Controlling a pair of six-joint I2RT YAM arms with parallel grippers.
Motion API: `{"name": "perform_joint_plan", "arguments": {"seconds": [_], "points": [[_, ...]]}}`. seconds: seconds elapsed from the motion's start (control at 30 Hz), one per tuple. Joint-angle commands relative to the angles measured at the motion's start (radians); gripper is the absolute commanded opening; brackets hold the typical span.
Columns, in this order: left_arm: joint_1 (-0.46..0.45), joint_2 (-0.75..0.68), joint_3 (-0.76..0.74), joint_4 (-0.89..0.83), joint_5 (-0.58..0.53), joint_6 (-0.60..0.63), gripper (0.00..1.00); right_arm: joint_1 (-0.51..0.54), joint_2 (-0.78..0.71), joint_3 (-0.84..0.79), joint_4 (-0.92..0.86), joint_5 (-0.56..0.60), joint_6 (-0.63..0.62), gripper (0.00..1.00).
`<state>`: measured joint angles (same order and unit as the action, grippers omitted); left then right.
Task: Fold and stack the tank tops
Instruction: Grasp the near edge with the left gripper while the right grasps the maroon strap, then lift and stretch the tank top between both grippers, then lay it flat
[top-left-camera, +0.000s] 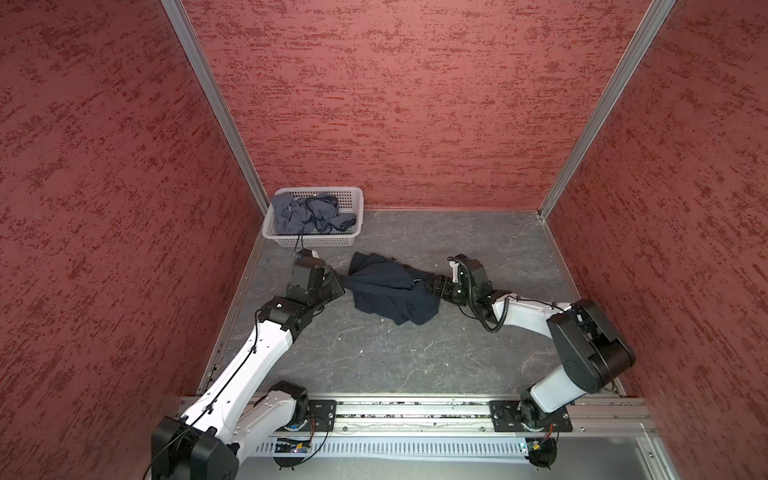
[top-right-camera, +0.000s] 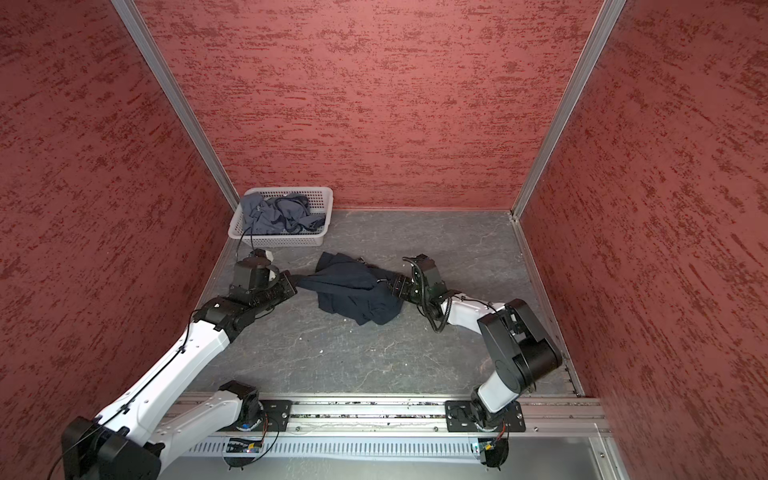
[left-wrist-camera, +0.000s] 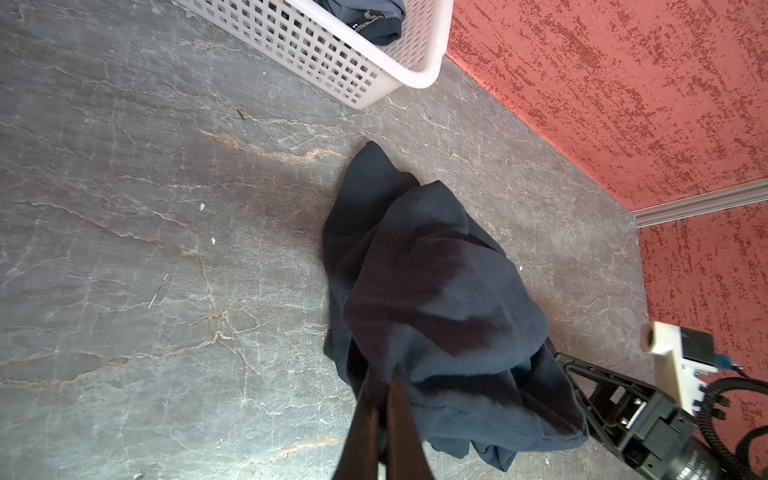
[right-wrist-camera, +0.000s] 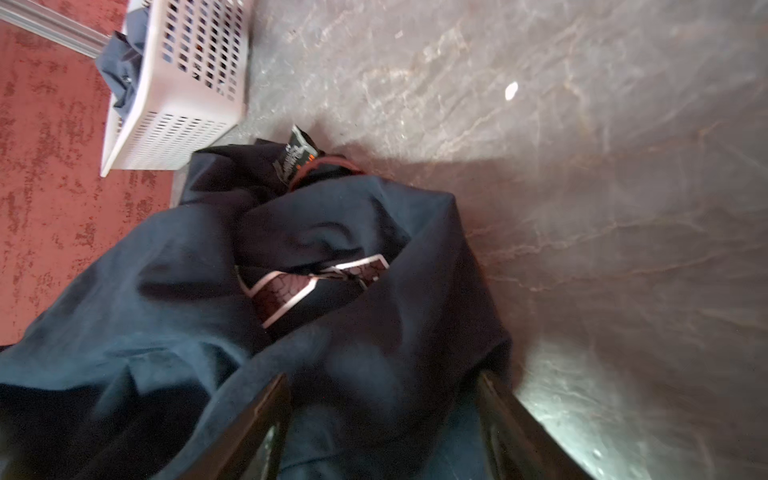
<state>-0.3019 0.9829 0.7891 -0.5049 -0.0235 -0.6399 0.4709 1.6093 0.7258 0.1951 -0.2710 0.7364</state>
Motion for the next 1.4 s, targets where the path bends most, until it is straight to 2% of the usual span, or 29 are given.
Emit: {"name": "perform_joint_plan", "arguments": {"seconds": [0.0,0.17,0.27,0.47,0.63,0.8,0.87,0.97,1.1,1.17,1.23,1.3,1.37], "points": [[0.009,0.002,-0.006,0.032,0.008,-0.001,0.00,0.012,0.002,0.036,-0.012,0.005,-0.003,0.59],[0.009,0.001,0.010,0.053,0.018,0.012,0.00,0.013,-0.057,0.065,-0.075,0.066,-0.055,0.31],[0.009,-0.001,0.044,0.076,0.030,0.029,0.00,0.014,-0.121,0.088,-0.125,0.108,-0.091,0.20],[0.007,-0.004,0.187,0.101,0.057,0.087,0.00,0.014,-0.335,0.171,-0.291,0.259,-0.186,0.06],[-0.017,0.024,0.392,0.113,0.122,0.158,0.00,0.014,-0.497,0.317,-0.427,0.369,-0.292,0.00],[-0.131,0.039,0.604,0.131,0.099,0.232,0.00,0.013,-0.592,0.484,-0.519,0.445,-0.368,0.00],[-0.180,0.030,0.630,0.151,0.078,0.260,0.00,0.014,-0.621,0.521,-0.542,0.467,-0.381,0.00],[-0.233,0.016,0.597,0.159,-0.023,0.287,0.00,0.014,-0.655,0.509,-0.548,0.495,-0.379,0.00],[-0.198,0.067,0.496,0.072,-0.140,0.222,0.00,0.014,-0.609,0.410,-0.529,0.444,-0.313,0.00],[-0.142,0.102,0.443,0.004,-0.143,0.149,0.00,0.013,-0.566,0.327,-0.492,0.393,-0.259,0.00],[-0.059,0.126,0.373,-0.045,-0.087,0.086,0.00,0.013,-0.520,0.221,-0.418,0.313,-0.203,0.02],[0.024,0.124,0.281,-0.051,-0.030,0.044,0.00,0.015,-0.463,0.140,-0.357,0.235,-0.161,0.31],[0.084,0.113,0.199,-0.035,0.027,0.036,0.00,0.015,-0.424,0.116,-0.359,0.221,-0.155,0.54]]}}
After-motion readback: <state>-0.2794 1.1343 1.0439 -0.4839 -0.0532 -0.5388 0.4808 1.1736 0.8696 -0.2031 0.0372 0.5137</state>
